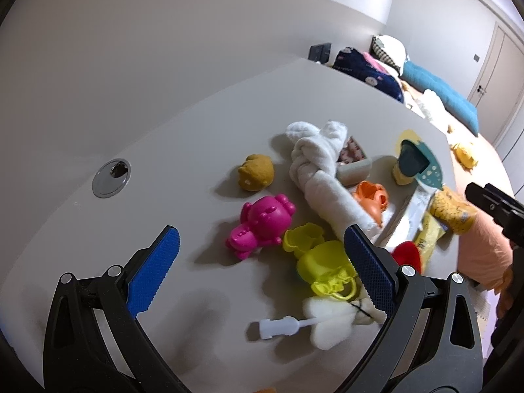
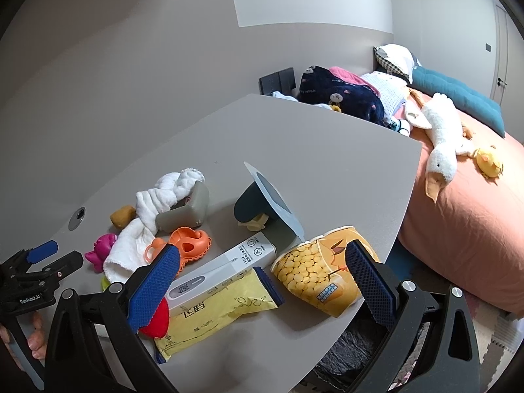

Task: Collect trash
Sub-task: 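Grasp the pink toy bear with the left tool while the right tool grasps the teal card, then carry the pink bear and teal card to the black bin and release both, then move both open tools back over the table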

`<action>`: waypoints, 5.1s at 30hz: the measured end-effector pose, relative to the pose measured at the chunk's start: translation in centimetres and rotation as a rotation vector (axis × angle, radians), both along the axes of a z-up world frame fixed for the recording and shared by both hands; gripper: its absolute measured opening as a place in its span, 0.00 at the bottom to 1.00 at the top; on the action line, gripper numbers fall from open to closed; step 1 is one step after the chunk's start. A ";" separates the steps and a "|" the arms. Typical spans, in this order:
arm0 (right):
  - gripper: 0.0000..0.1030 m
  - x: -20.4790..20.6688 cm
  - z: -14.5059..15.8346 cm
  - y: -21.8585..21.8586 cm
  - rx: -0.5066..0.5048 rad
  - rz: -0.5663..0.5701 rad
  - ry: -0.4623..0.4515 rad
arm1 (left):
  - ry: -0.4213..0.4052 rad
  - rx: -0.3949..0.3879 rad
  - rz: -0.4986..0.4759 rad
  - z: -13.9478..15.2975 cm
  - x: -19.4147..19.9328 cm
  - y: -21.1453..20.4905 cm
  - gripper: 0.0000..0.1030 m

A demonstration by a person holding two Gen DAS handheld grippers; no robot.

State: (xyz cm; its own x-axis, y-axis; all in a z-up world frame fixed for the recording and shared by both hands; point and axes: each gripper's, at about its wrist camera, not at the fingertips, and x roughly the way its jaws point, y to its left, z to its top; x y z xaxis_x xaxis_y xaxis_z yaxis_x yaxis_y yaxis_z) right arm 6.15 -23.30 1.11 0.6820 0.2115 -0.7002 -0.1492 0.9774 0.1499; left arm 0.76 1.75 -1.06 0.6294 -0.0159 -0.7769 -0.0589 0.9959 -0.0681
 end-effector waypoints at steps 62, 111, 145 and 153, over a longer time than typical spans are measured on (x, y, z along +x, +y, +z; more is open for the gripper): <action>0.65 3.3 1.4 -2.6 -0.008 -0.011 -0.008 | -0.051 0.016 -0.026 1.7 0.6 -1.7 0.38; 0.03 -9.1 -0.5 -25.5 0.084 -0.335 0.007 | -0.016 0.015 -0.599 0.0 -2.9 -33.7 0.93; 0.47 -7.5 0.7 -18.9 0.035 -0.234 -0.023 | -0.031 0.007 -0.467 1.3 -2.2 -25.1 0.93; 0.55 -5.9 0.0 -14.9 0.026 -0.170 -0.008 | -0.037 0.033 -0.391 1.5 -2.0 -20.0 0.93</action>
